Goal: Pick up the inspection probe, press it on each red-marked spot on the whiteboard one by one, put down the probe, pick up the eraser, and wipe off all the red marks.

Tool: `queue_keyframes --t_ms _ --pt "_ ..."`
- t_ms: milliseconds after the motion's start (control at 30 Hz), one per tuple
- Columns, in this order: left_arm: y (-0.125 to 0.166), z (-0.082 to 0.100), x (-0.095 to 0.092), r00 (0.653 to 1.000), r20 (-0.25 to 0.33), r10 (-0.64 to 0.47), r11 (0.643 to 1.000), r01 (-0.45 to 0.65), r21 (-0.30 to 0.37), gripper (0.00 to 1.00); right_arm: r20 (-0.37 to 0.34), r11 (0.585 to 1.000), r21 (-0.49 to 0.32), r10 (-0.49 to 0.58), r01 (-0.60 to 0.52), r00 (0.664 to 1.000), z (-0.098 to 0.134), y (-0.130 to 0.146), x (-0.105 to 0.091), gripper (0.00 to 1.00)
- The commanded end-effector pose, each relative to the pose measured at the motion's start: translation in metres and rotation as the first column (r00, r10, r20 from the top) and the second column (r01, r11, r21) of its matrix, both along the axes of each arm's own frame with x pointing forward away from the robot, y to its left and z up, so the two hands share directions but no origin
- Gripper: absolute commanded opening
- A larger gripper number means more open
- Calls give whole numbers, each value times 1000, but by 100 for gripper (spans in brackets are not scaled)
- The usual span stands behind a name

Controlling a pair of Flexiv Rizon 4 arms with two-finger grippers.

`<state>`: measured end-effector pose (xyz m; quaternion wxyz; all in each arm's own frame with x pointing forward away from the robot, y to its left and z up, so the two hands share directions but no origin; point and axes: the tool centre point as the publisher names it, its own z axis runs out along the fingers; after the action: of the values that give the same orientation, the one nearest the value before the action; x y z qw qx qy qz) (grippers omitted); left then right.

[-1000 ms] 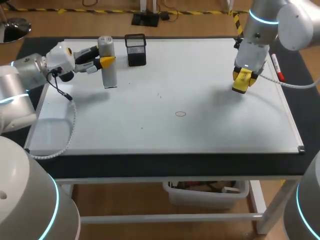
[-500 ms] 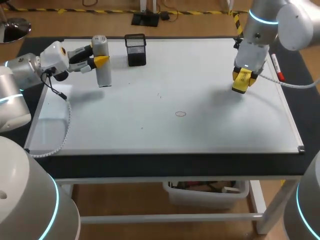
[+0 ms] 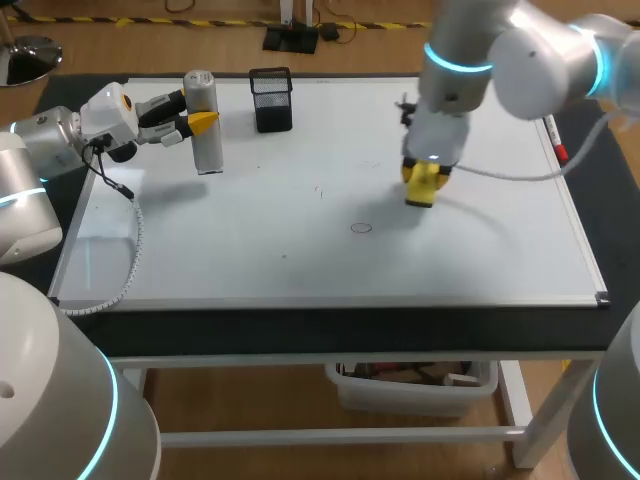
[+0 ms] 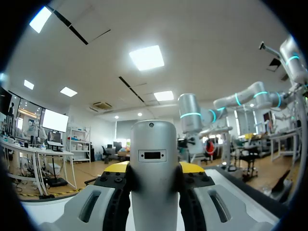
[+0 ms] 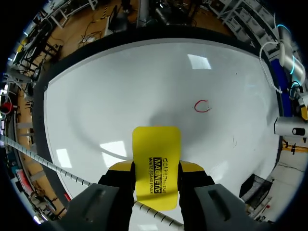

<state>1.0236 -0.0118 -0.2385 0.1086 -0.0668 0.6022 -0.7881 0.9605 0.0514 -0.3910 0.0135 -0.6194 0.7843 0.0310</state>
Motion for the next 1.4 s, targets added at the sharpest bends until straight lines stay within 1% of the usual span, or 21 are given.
queue_keyframes --t_ms 33,300,433,633,800,833,867,900,967,1000,1400 --pt "0 0 0 1000 3 -1 1000 1 -2 0 6 998 -40 41 -40 999 -4 35 -11 0" --pt "0 0 0 1000 3 -1 1000 1 -2 0 -19 989 -24 147 -148 989 -12 91 -38 0" --pt "0 0 0 1000 3 -1 1000 1 -2 0 -35 980 -22 196 -197 980 -16 113 -46 0" --pt "0 0 0 1000 3 -1 1000 1 -2 0 -41 975 -4 222 -222 974 -19 133 -53 0" --pt "0 0 0 1000 3 -1 1000 1 -2 0 -42 973 -8 230 -231 972 -22 137 -56 0" --pt "0 0 0 1000 3 -1 1000 1 -2 0 -41 972 -27 232 -233 972 -23 137 -57 0" --pt "0 0 0 1000 3 -1 1000 1 -2 0 -41 972 -29 232 -234 972 -23 137 -58 0" --pt "0 0 0 1000 3 -1 1000 1 -2 0 -46 973 -15 229 -230 972 -25 136 -59 0" --pt "0 0 0 1000 3 -1 1000 1 -2 0 -45 972 -26 231 -232 972 -27 136 -61 0" --pt "0 0 0 1000 3 -1 1000 1 -2 0 -50 973 -19 227 -229 973 -28 135 -62 0" --pt "0 0 0 1000 3 -1 1000 1 -2 0 -62 981 -8 194 -195 979 -36 119 -71 0"
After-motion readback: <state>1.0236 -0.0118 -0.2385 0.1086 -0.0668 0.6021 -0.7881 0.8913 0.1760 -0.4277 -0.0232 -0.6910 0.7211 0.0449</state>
